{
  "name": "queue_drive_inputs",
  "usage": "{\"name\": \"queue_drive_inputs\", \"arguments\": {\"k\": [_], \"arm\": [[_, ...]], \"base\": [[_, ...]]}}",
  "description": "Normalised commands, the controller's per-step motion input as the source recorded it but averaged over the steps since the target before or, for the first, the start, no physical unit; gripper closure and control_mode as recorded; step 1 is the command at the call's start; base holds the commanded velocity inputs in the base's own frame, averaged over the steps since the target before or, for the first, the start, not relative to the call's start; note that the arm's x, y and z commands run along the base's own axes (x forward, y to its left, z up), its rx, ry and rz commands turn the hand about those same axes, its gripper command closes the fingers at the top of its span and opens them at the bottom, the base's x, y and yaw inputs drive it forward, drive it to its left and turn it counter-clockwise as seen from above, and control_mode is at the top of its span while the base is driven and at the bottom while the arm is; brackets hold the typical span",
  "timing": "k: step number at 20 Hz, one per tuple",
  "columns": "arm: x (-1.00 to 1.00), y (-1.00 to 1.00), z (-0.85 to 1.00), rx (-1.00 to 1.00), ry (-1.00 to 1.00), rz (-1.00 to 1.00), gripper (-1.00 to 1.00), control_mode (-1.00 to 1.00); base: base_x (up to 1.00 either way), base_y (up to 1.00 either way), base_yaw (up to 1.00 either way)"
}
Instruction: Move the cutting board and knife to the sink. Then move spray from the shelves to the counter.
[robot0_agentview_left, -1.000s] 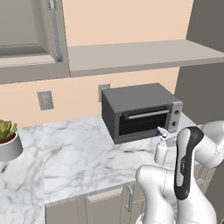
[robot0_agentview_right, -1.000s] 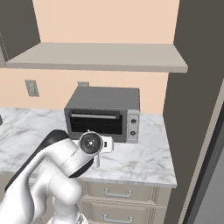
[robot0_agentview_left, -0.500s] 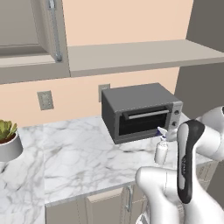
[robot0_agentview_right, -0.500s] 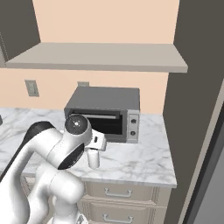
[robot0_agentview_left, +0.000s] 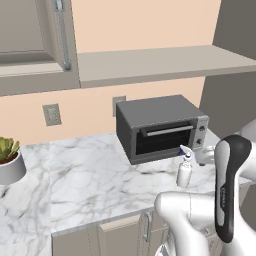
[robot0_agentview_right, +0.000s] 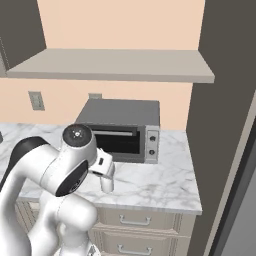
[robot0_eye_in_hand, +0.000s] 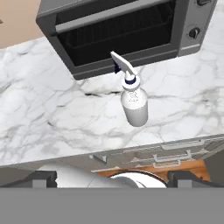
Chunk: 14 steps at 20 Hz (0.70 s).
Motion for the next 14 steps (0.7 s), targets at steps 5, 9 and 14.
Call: {"name": "queue_drive_inputs", "arguments": {"k": [5, 9, 14], "arm": [[-0.43, 0.28, -0.08, -0.01, -0.07, -0.06, -1.00, -1.00], [-0.31, 0.40, -0.20, -0.05, -0.19, -0.04, -1.00, -1.00], [-0.30, 0.46, -0.31, -0.11, -0.32, -0.01, -1.00, -1.00]], "base": [[0.00, 0.00, 0.00], [0.00, 0.00, 0.00], [0.00, 0.00, 0.00]]}}
